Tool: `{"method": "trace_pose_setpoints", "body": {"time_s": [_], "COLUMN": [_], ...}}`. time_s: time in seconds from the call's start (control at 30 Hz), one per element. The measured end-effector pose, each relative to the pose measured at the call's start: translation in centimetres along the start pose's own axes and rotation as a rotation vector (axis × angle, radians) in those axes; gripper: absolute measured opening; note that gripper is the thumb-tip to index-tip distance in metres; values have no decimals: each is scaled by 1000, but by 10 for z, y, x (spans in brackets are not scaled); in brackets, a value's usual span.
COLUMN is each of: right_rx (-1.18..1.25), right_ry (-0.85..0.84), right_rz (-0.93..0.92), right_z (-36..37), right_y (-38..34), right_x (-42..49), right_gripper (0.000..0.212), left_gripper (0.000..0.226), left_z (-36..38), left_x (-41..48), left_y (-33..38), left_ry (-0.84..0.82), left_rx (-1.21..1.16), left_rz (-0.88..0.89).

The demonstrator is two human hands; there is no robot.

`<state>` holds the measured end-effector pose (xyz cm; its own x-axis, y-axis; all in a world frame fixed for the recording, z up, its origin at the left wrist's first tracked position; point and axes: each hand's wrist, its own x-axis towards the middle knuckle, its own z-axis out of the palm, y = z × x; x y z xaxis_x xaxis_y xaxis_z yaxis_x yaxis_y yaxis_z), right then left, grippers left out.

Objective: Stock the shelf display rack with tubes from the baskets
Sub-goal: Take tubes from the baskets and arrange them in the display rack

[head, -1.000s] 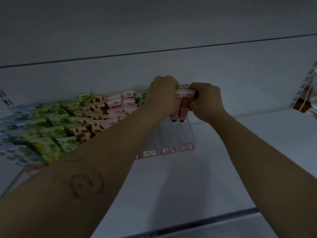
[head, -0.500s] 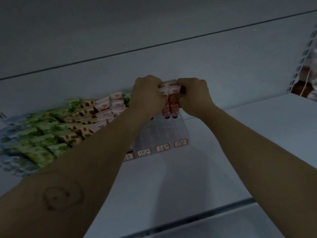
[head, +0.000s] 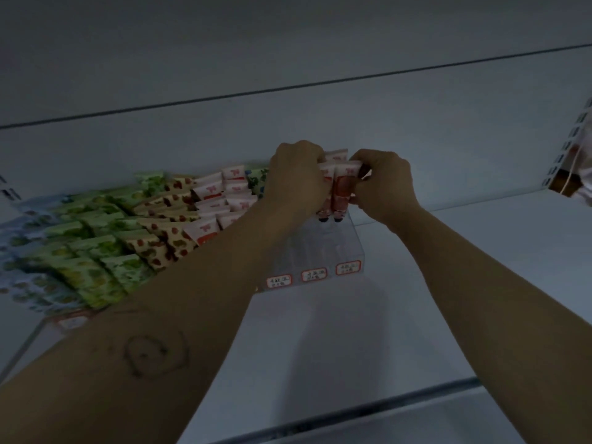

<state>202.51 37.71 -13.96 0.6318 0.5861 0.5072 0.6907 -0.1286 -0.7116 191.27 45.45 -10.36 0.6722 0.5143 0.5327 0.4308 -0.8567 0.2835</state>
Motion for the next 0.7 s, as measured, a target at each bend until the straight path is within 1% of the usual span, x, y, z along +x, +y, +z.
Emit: {"method": "trace_pose_setpoints", "body": {"time_s": [0.07, 0.17, 0.3, 0.37, 0.47, 0.5, 0.53, 0.63, 0.67, 0.7], "right_rx": [-25, -95, -147, -127, -50, -45, -31, -55, -97, -142], "right_ry": [-31, -90, -127, -131, -109, -100, -103, -148, -157, -176], "right_rz": [-28, -86, -70, -52, -23, -19, -1, 80, 101, 103], "right_z": [-2, -6, -11, -15, -16, -16, -17, -29, -37, -46], "right_y": [-4, -10, -19, -25, -21, -17, -13, -5, -2, -1], "right_x": [2, 3, -4, -9, -16, -21, -24, -32, -34, -37], "right_gripper": [14, 21, 30, 33, 22, 23, 30, 70, 75, 76], "left_gripper": [15, 15, 13, 9, 10, 12, 13, 14, 16, 19], "left_z": [0, 2, 2, -2, -4, -3, -3, -6, -7, -9], "left_x": [1, -2, -7, -7, -10, -12, -12, -8, -5, -2], "left_y": [-1, 0, 2, 5, 5, 5, 5, 6, 6, 6], "left_ry": [-8, 0, -25, -53, -48, -38, -31, -59, -73, -85], "left_rx": [-16, -11, -8, -11, -35, -51, -66, -92, -89, -85], "left_rz": [7, 11, 0, -1, -18, -21, -25, -79, -107, -138]}}
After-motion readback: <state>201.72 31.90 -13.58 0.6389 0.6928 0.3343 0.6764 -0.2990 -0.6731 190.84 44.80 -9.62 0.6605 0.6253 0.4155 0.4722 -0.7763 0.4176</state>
